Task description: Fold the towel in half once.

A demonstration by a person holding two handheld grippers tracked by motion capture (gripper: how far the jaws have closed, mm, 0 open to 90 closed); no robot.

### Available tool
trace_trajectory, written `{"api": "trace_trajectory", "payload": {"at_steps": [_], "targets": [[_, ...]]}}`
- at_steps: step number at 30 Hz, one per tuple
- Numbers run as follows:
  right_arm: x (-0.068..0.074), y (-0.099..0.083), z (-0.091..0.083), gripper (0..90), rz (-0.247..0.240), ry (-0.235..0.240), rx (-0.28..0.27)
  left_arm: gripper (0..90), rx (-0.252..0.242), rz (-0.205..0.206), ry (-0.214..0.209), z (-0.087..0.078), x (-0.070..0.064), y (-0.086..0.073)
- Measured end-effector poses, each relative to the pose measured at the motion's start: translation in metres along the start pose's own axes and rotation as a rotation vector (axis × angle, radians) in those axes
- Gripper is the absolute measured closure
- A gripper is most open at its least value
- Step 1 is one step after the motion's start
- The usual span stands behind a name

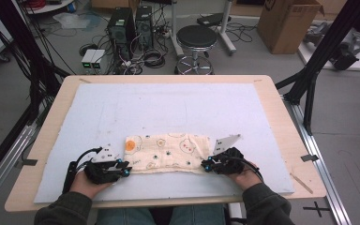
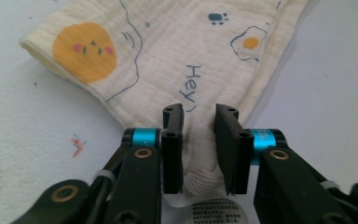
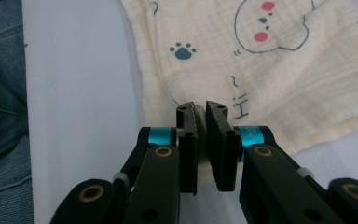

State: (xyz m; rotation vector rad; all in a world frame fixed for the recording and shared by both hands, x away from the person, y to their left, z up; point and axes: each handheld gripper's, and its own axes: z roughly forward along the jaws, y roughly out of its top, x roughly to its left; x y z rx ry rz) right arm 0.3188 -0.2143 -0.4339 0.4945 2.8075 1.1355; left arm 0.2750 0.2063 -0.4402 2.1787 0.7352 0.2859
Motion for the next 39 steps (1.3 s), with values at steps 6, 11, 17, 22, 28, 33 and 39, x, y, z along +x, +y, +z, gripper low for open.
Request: {"api": "trace_trajectory", "payload": {"at_steps": [6,11,17,22,28,33,39], "targets": [[0.0,0.003,-0.006,85.7,0.018,0.014,-0.026,78.4,-0.002,0.004,0.011,0.0,0.001,0.0],[0.001,0.005,-0.014,85.8,0.019,0.014,-0.058,79.0,-0.004,0.0,0.01,0.0,0.001,0.0],[0.006,0.008,-0.02,85.9,0.018,0.023,-0.089,78.6,-0.007,-0.01,0.003,0.0,0.002,-0.001],[0.008,0.005,-0.021,85.8,0.02,0.038,-0.082,73.4,-0.006,-0.014,-0.023,-0.001,0.003,-0.001],[0.008,-0.002,-0.016,85.8,0.028,0.037,-0.051,71.8,-0.005,-0.014,-0.021,-0.001,0.003,-0.001],[0.006,-0.009,-0.009,85.7,0.043,0.046,-0.016,78.3,-0.013,-0.011,-0.008,-0.002,0.002,-0.001],[0.004,-0.01,-0.007,85.1,0.048,0.048,-0.019,83.3,-0.019,0.004,-0.008,-0.006,0.001,-0.002]]}}
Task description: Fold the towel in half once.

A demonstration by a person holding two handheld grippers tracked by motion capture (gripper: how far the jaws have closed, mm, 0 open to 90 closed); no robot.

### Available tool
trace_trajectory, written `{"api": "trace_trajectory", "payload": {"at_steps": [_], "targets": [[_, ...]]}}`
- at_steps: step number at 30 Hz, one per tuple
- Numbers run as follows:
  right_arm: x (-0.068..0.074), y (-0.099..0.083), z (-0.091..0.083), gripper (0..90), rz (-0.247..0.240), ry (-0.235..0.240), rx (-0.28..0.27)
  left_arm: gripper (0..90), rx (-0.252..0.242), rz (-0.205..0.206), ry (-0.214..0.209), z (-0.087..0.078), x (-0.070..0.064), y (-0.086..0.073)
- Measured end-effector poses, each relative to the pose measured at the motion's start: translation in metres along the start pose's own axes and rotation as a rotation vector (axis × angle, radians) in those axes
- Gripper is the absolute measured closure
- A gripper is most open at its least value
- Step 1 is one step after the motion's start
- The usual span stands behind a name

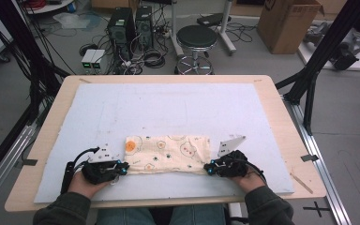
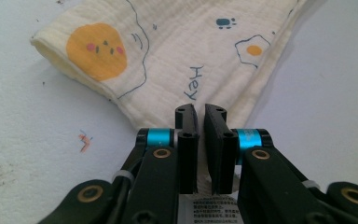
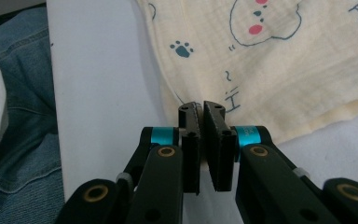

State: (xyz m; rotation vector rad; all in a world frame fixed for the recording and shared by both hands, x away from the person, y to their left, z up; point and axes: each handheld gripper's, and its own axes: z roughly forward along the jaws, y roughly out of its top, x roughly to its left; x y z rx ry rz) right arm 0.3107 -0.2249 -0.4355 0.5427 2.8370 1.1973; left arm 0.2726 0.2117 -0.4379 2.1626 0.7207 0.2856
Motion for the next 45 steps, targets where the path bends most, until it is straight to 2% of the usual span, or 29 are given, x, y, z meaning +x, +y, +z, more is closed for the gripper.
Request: {"api": "trace_trajectory", "payload": {"at_steps": [7,10,11,13,19,22,26,29,33,39,41,45], "targets": [[0.0,0.0,0.0,80.2,0.007,-0.001,0.0,83.1,-0.004,0.001,-0.006,-0.003,-0.003,-0.001],[0.0,0.0,-0.001,73.9,0.009,0.003,-0.005,74.2,-0.012,-0.004,-0.021,-0.005,-0.004,0.0],[0.0,0.001,-0.001,70.6,0.004,-0.003,-0.015,71.7,-0.012,0.006,-0.029,-0.006,-0.004,0.0],[0.0,0.002,-0.003,65.0,0.008,0.004,-0.032,68.7,-0.024,0.004,-0.024,-0.008,-0.004,0.002],[0.0,0.01,-0.009,56.9,0.012,0.013,-0.069,64.2,-0.062,-0.006,-0.024,-0.015,-0.002,0.006],[-0.003,0.016,-0.011,54.6,0.013,0.007,-0.09,63.1,-0.089,-0.017,-0.021,-0.017,0.0,0.01],[-0.008,0.03,-0.01,53.1,0.019,-0.024,-0.114,62.9,-0.117,-0.029,-0.007,-0.014,0.004,0.021],[-0.014,0.042,-0.008,54.7,0.027,-0.049,-0.124,64.9,-0.126,-0.039,0.011,-0.005,0.009,0.033],[-0.025,0.058,-0.001,66.5,0.039,-0.101,-0.134,76.8,-0.148,-0.076,0.042,0.01,0.017,0.046],[-0.044,0.066,0.014,75.2,0.099,-0.15,-0.104,78.6,-0.141,-0.103,0.079,0.03,0.031,0.057],[-0.05,0.065,0.018,77.1,0.113,-0.171,-0.092,80.6,-0.127,-0.123,0.092,0.036,0.036,0.056],[-0.062,0.061,0.026,79.5,0.174,-0.188,-0.048,81.7,-0.072,-0.155,0.115,0.045,0.044,0.052]]}}
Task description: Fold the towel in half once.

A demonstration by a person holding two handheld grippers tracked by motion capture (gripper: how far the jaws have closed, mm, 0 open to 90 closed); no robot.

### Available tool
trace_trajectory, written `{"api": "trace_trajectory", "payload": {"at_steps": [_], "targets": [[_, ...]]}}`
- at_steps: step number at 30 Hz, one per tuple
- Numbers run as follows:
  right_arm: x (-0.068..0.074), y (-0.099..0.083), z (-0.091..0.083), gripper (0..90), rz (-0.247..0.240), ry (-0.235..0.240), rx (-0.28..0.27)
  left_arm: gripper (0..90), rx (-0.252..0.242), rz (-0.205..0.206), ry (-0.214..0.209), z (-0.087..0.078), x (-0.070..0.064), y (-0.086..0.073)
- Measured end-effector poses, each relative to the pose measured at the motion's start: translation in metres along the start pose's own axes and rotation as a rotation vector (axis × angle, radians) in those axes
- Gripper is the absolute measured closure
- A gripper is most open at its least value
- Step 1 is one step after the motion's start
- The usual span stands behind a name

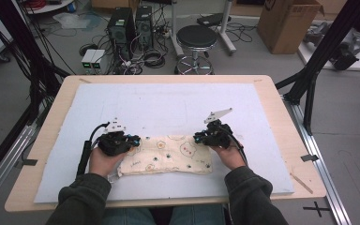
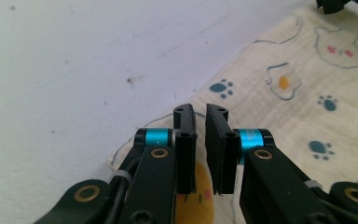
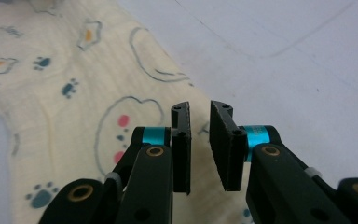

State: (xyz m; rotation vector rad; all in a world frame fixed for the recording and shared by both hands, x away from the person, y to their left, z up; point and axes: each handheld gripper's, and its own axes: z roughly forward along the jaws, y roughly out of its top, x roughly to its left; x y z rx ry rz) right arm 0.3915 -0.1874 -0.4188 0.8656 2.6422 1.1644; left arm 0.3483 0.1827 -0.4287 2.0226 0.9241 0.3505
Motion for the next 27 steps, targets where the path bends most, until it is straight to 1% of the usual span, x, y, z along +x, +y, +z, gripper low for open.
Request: {"api": "trace_trajectory", "payload": {"at_steps": [3,4,5,7,8,9,10,11,16,18,21,23,25,27], "targets": [[-0.005,-0.002,0.005,79.7,0.017,-0.01,0.027,81.5,0.026,-0.003,0.02,0.003,0.002,-0.001],[-0.006,-0.003,0.005,79.7,0.022,-0.011,0.039,81.5,0.043,-0.003,0.036,0.004,0.003,-0.002],[-0.008,-0.004,0.006,79.7,0.032,-0.013,0.051,81.2,0.051,-0.002,0.043,0.004,0.004,-0.003],[-0.01,-0.007,0.007,79.7,0.031,-0.016,0.058,80.8,0.073,-0.008,0.056,0.006,0.006,-0.004],[-0.01,-0.008,0.007,79.7,0.04,-0.017,0.066,80.2,0.084,-0.009,0.063,0.006,0.006,-0.005],[-0.01,-0.009,0.007,79.7,0.038,-0.022,0.068,80.2,0.09,-0.006,0.067,0.006,0.007,-0.006],[-0.01,-0.011,0.007,79.7,0.04,-0.022,0.072,80.2,0.086,-0.014,0.061,0.006,0.008,-0.007],[-0.011,-0.013,0.006,79.9,0.047,-0.021,0.065,80.2,0.08,-0.025,0.064,0.006,0.008,-0.008],[-0.011,-0.015,0.004,80.5,0.04,-0.031,0.071,80.4,0.086,-0.012,0.07,0.005,0.007,-0.009],[-0.012,-0.019,0.002,81.4,0.038,-0.032,0.056,80.5,0.072,-0.027,0.068,0.004,0.008,-0.011],[-0.013,-0.025,-0.001,81.7,0.049,-0.03,0.03,80.7,0.077,-0.021,0.072,0.003,0.008,-0.012],[-0.013,-0.026,-0.002,81.8,0.052,-0.032,0.028,80.7,0.08,-0.014,0.072,0.003,0.008,-0.012],[-0.013,-0.027,-0.002,81.9,0.045,-0.035,0.028,80.7,0.077,-0.018,0.071,0.003,0.008,-0.012],[-0.013,-0.027,-0.002,81.9,0.044,-0.037,0.027,80.6,0.076,-0.012,0.072,0.003,0.008,-0.012]]}}
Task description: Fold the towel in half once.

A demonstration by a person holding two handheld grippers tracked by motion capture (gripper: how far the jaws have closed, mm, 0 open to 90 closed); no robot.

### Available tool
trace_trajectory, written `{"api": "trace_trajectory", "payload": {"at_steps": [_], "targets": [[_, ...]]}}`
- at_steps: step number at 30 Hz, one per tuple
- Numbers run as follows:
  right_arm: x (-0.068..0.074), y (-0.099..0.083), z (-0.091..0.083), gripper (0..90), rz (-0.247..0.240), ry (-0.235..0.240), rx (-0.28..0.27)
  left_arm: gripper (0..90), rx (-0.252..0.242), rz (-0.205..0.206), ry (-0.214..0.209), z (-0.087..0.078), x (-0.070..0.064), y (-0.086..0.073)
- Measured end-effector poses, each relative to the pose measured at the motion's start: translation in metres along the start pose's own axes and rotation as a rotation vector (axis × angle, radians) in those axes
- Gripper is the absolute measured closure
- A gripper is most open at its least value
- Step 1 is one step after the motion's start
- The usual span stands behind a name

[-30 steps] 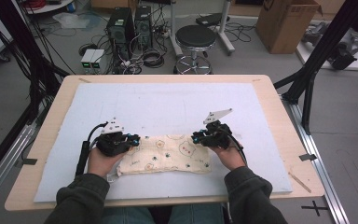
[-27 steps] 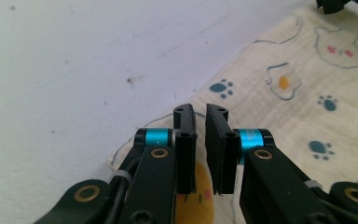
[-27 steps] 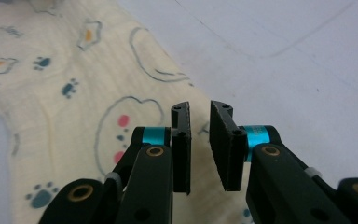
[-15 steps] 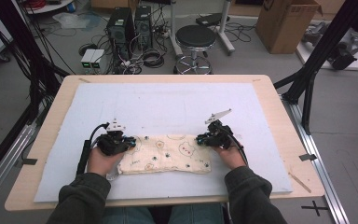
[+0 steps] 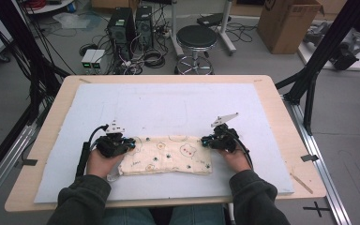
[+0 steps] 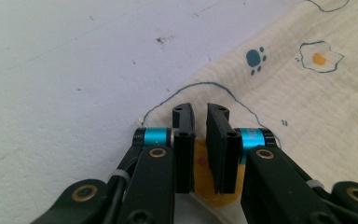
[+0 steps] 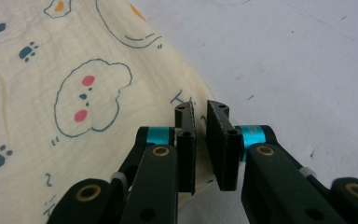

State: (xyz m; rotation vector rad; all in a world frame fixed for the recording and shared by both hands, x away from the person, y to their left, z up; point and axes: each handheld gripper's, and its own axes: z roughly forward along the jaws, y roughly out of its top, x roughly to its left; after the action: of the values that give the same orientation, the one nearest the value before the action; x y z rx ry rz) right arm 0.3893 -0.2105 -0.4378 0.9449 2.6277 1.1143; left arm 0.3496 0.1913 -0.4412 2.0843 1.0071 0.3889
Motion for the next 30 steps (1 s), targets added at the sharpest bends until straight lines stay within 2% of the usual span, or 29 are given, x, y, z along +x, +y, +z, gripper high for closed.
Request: {"api": "trace_trajectory", "payload": {"at_steps": [14,17,20,22,26,30], "targets": [[-0.001,-0.004,-0.001,79.4,-0.005,0.013,-0.023,80.0,-0.013,0.014,0.001,0.0,-0.001,-0.001],[0.001,-0.003,0.0,74.9,-0.009,0.018,-0.024,76.8,-0.012,0.02,-0.002,-0.001,-0.001,0.0],[0.004,-0.002,-0.001,70.4,-0.023,0.022,-0.029,73.9,-0.032,0.012,-0.012,-0.004,-0.001,0.0],[0.005,-0.001,-0.002,68.5,-0.032,0.023,-0.045,71.4,-0.043,0.01,-0.022,-0.007,-0.002,0.001],[0.005,0.0,-0.006,62.2,-0.02,0.042,-0.088,67.4,-0.064,0.008,-0.038,-0.012,-0.002,0.002],[0.006,0.0,-0.01,53.5,-0.019,0.07,-0.122,62.4,-0.082,0.009,-0.065,-0.015,-0.003,0.003]]}}
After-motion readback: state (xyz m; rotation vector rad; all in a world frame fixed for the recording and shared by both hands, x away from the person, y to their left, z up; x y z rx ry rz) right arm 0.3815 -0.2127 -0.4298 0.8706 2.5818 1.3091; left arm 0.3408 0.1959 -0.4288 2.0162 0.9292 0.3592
